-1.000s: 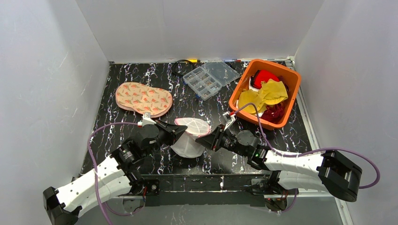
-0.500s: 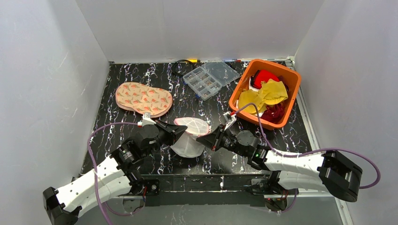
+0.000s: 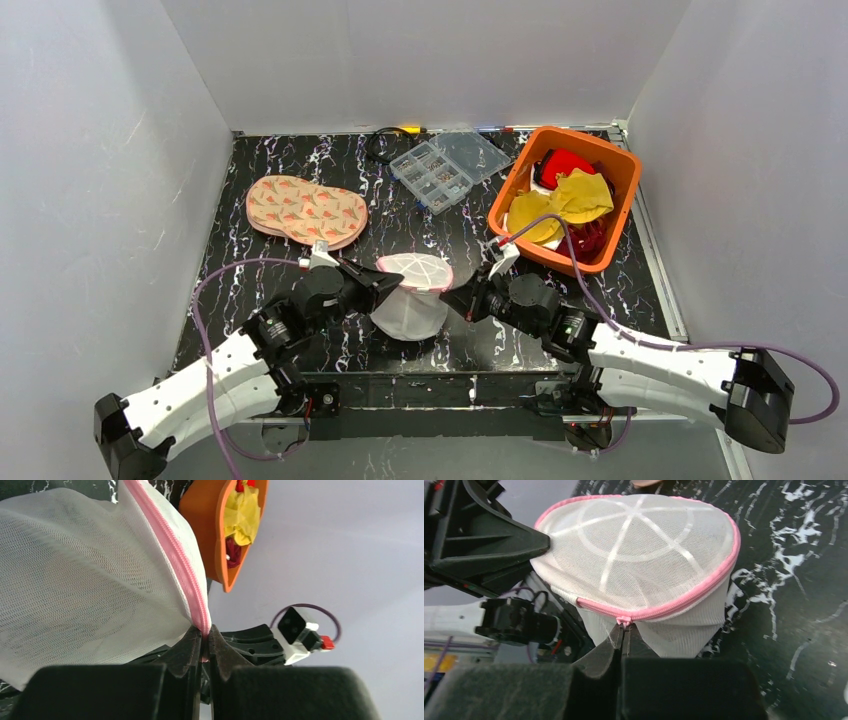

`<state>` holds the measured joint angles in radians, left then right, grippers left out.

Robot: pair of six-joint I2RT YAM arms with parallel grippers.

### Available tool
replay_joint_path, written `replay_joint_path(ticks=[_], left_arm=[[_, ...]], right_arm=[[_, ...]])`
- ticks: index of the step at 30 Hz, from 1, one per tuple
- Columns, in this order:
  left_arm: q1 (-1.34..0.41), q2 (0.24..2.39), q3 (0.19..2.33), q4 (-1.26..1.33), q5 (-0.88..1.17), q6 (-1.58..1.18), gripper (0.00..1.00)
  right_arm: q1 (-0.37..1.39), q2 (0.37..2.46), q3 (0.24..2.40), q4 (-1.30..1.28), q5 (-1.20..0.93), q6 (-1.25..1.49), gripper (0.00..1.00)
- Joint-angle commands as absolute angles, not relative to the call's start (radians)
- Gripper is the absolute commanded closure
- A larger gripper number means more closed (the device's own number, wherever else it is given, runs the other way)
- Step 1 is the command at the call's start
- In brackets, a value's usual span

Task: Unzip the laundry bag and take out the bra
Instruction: Unzip the laundry bag at the center of the board.

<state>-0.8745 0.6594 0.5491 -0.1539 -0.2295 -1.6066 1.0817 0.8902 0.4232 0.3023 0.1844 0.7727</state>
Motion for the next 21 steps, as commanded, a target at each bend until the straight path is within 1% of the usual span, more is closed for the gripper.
replay_joint_path(ticks=[1,4,7,11,15,21], left_arm=[[-0.874,0.709,0.575,-0.115,-0.175,-1.48,1.0],[-0.836,0.8,0.612,-0.087,-0.046,-1.37,1.0],[-0.758,0.928,0.64,0.024,0.189,-1.275,1.0],[-0.655,1.135,0.715,0.148,0.512,-1.147,1.0],[-0.627,1.239,0.801,0.212,0.65,-1.071,1.0],[-0.612,1.311,0.989,0.2,0.814,-0.962,1.0]], right_arm=[[1.083,0.832,0.49,0.072,0.264,0.63,0.99],[1.083,0.791,0.528,-0.036,0.252,0.529,0.99],[1.083,0.766,0.579,-0.162,0.255,0.461,0.99],[1.083,0.735,0.622,-0.265,0.232,0.41,0.99],[1.083,0.729,0.653,-0.336,0.198,0.392,0.99],[1.083,0.739,0.665,-0.324,0.146,0.399,0.99]])
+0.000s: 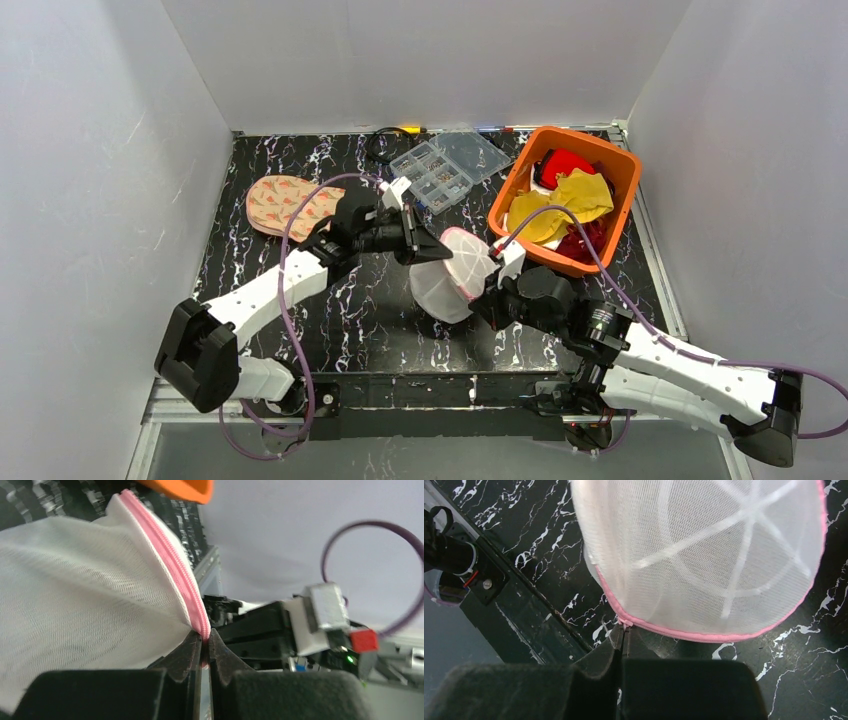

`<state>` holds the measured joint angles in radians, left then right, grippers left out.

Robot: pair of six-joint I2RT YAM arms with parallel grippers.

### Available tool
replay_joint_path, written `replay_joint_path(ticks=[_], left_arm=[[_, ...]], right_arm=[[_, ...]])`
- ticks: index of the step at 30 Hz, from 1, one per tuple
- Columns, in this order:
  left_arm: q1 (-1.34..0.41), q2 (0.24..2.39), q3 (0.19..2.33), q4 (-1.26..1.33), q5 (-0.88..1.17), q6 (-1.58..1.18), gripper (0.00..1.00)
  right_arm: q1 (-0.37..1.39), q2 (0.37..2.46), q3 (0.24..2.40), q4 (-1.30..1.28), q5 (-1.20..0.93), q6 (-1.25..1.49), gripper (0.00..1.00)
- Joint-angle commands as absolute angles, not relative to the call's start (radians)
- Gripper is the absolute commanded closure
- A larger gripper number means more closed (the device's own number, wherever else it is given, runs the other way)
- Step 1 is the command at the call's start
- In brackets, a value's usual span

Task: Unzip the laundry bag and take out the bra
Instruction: Unzip the laundry bag at the center of the board.

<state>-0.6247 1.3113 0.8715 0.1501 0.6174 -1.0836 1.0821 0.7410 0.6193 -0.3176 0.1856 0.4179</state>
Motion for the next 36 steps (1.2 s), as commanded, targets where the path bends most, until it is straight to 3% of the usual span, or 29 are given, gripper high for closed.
replay_joint_path(ticks=[1,9,11,16,22,23,29,36], left_arm=[[-0.607,1.319,1.002,0.176,0.82,-0.94,1.0],[-0.566,1.275,0.846,0.05,0.642,-0.822,1.0],[-0.566,1.236,0.778,0.077,0.617,-0.837,0.95],[-0.566,1.106,0.668,0.06,0.533,-0.869,0.53],[-0.58,0.872,0.588,-0.106,0.386,-0.945,0.27],[-0.589,0.824,0.578,-0.138,0.351,-0.965,0.18],[-0.748,0.67,0.503,-0.233,0.128,-1.144,0.13],[-0.894,0.711,0.414,-0.091,-0.084,-1.308,0.29]], right_arm=[[1.084,0.745,0.659,-0.309,0.144,0.407,0.99],[1.097,0.785,0.53,-0.094,0.136,0.529,0.99],[1.111,0.805,0.5,-0.042,0.132,0.553,0.99],[1.151,0.861,0.449,0.048,0.14,0.587,0.99],[1.173,0.9,0.424,0.142,0.166,0.646,0.99],[1.179,0.91,0.425,0.157,0.173,0.658,0.99],[1.225,0.993,0.454,0.237,0.225,0.703,0.99],[1.245,1.043,0.466,0.284,0.289,0.741,0.99]])
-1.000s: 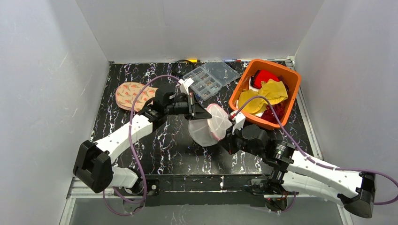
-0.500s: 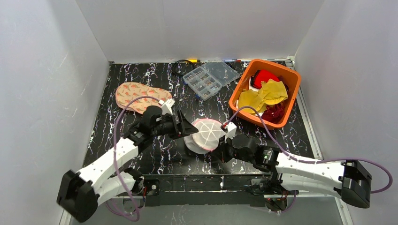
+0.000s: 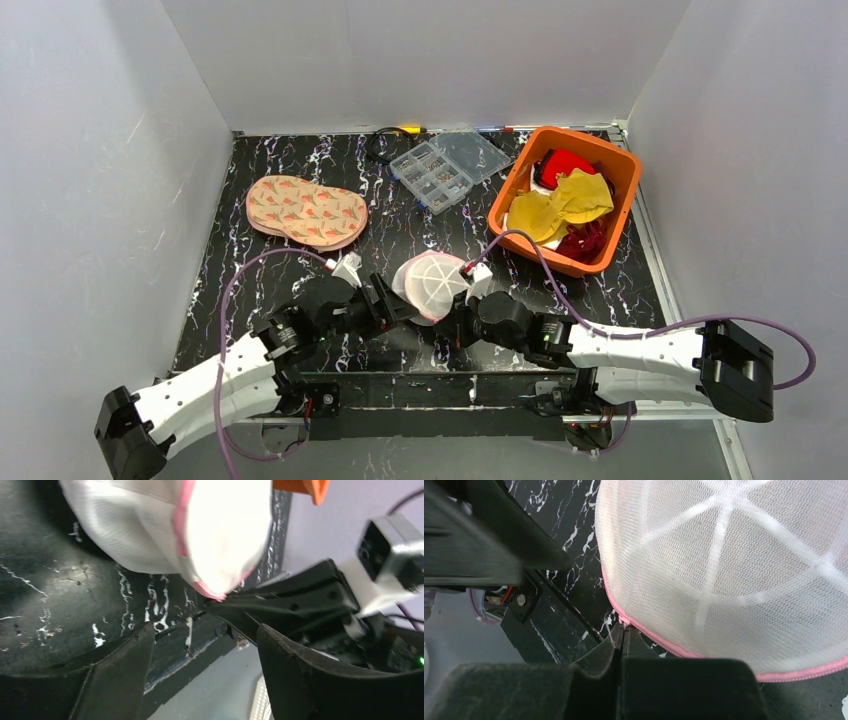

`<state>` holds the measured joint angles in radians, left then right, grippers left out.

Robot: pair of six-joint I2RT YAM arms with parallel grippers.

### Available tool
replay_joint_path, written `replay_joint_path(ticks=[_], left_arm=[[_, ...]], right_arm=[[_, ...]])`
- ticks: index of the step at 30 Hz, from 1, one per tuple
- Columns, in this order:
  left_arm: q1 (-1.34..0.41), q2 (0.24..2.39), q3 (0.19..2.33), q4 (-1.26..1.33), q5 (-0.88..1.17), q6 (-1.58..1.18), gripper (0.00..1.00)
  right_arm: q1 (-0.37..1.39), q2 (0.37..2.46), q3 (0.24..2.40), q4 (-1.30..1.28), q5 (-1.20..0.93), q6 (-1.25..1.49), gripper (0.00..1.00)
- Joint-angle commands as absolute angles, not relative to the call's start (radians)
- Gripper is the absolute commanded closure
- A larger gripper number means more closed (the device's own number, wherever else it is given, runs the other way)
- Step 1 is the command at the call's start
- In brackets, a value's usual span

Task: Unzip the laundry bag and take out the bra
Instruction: Unzip the laundry bag at the center of the board.

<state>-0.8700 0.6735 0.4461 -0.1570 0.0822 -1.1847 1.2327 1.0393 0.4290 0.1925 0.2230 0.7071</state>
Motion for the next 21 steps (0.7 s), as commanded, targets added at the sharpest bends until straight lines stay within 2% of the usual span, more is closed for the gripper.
replay_joint_path(ticks=[1,3,6,9,12,15,19,21], left_arm=[[-0.896,0.734,0.401,-0.035,-0.085,-1.341,0.32],[-0.899,0.783,0.414,0.034,-0.097,-1.347,0.38],[-0.9,0.842,0.468,0.006,-0.126,-1.325,0.46],[-0.9,0.857,0.465,0.021,-0.146,-1.329,0.56],[-0.9,0.853,0.457,0.023,-0.167,-1.335,0.62],[-0.9,0.861,0.453,0.025,-0.163,-1.335,0.62],[-0.9,0.902,0.46,0.042,-0.148,-1.332,0.5],[-0.9,0.92,0.464,0.048,-0.142,-1.333,0.48]], right_arm=[[1.247,1.044,0.462,0.297,0.295,0.749,0.99],[1.253,1.054,0.462,0.317,0.291,0.76,0.99],[1.262,1.065,0.476,0.325,0.282,0.758,0.99],[1.268,1.061,0.48,0.325,0.274,0.751,0.99],[1.268,1.05,0.477,0.324,0.273,0.747,0.99],[1.27,1.038,0.47,0.323,0.272,0.747,0.99],[1.269,1.029,0.466,0.327,0.267,0.751,0.99],[1.269,1.023,0.465,0.331,0.263,0.756,0.99]])
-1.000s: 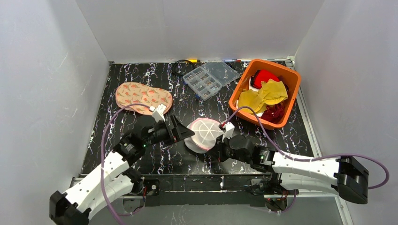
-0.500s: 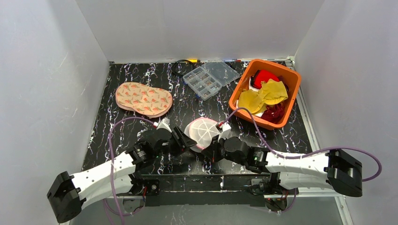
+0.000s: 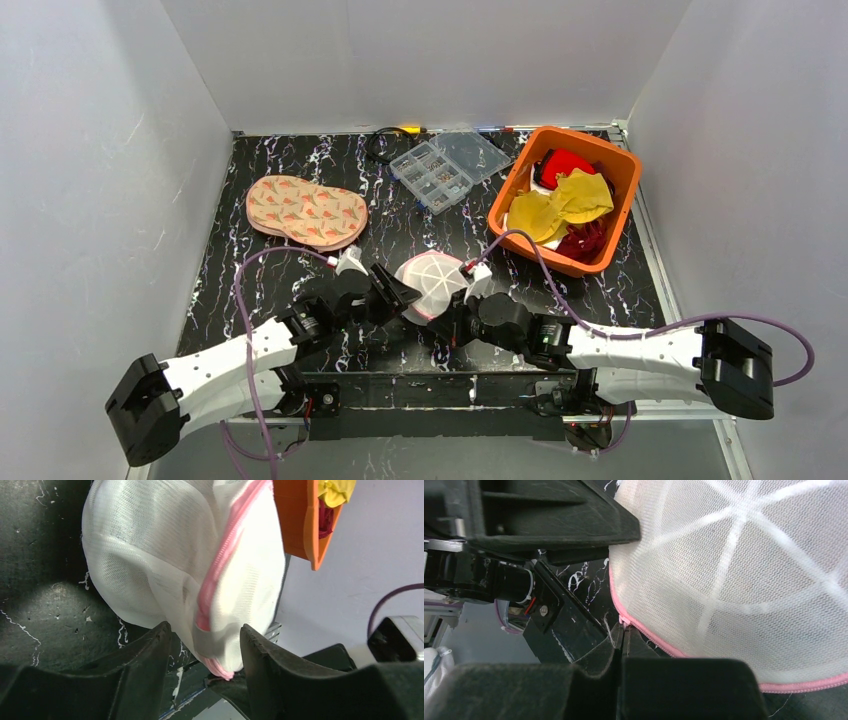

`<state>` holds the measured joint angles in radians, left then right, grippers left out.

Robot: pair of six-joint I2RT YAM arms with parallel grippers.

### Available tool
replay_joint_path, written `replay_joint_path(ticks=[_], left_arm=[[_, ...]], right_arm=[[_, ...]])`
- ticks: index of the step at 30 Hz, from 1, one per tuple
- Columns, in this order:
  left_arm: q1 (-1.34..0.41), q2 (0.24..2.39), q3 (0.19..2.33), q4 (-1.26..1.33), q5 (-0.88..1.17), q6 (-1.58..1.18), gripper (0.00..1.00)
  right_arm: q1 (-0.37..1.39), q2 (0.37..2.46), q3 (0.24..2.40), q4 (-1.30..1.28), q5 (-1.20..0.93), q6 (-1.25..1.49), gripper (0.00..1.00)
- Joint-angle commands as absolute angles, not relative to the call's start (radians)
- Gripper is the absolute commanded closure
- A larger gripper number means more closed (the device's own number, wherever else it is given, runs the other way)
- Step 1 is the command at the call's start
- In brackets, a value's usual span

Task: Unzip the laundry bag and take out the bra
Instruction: Unzip the laundry bag at the center of the board.

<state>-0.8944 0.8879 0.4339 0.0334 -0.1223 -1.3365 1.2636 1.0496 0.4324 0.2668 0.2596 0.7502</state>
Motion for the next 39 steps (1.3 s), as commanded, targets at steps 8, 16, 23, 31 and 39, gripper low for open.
replay_joint_path(ticks=[8,16,23,31,39], left_arm=[[-0.9,0.936,0.467,0.061,-0.165,-1.32,0.71],[-0.9,0.903,0.468,0.037,-0.187,-1.305,1.0],[-0.896,0.819,0.493,-0.059,-0.211,-1.257,1.0],[-0.835,0.843,0.611,-0.099,-0.054,-1.082,1.0],[-0.588,1.06,0.758,0.036,0.496,-0.92,1.0]], right_arm=[[1.27,0.993,0.441,0.352,0.252,0.789,0.99],[1.27,0.958,0.456,0.268,0.272,0.768,0.99],[1.27,0.881,0.54,-0.027,0.357,0.669,0.99],[1.27,0.799,0.633,-0.289,0.474,0.557,0.99],[1.27,0.766,0.662,-0.345,0.459,0.454,0.99]])
